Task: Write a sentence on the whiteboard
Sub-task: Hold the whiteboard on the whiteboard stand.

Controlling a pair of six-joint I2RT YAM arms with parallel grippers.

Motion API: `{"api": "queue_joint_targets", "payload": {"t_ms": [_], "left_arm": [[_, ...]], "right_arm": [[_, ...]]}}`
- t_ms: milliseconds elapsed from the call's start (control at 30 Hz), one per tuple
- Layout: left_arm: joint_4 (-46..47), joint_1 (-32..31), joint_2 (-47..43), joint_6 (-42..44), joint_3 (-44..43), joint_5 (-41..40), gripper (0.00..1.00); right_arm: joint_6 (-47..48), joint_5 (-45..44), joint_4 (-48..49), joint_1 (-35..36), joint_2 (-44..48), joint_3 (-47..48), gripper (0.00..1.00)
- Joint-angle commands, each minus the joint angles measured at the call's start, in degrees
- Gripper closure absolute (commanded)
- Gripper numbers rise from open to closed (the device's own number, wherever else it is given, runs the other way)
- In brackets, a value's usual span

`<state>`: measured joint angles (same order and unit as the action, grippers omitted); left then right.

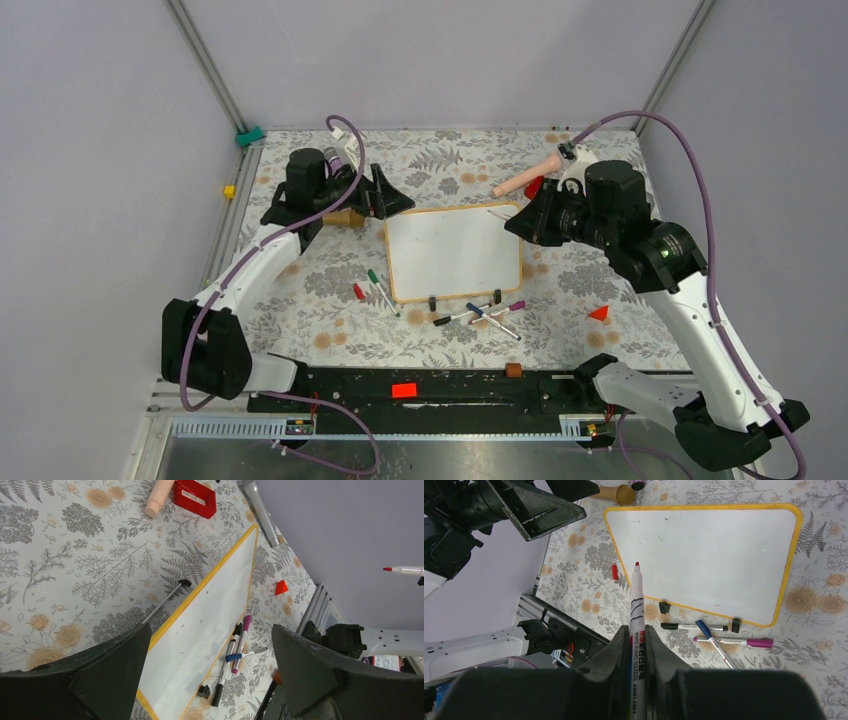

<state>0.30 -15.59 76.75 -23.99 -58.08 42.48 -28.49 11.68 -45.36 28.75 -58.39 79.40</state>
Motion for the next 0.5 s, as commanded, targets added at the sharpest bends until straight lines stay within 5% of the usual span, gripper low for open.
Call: {"api": "queue_joint_targets", "payload": {"t_ms": [0, 100, 267, 467], "left_arm": [[-0.2, 3.8, 2.0, 1.7, -6.3, 7.8, 0.04], [1.6, 6.8, 4.4, -1.1, -5.9, 11.6, 0.01], [-10.2, 7.7, 6.9, 7.9, -8.4, 11.2, 0.01], [-3.5, 7.9, 9.0, 5.2, -4.6, 15.4, 0.01]], "right_arm": [[2.0, 1.7, 2.6, -0.1, -2.3, 3.7, 1.00], [2.1, 2.3, 4.0, -0.1, -3.2, 3.4, 1.00], [2.2, 4.1, 6.4, 0.0, -4.9, 3.1, 1.00], [1.9, 4.7, 7.1, 0.5, -7.6, 4.6, 1.00]]}}
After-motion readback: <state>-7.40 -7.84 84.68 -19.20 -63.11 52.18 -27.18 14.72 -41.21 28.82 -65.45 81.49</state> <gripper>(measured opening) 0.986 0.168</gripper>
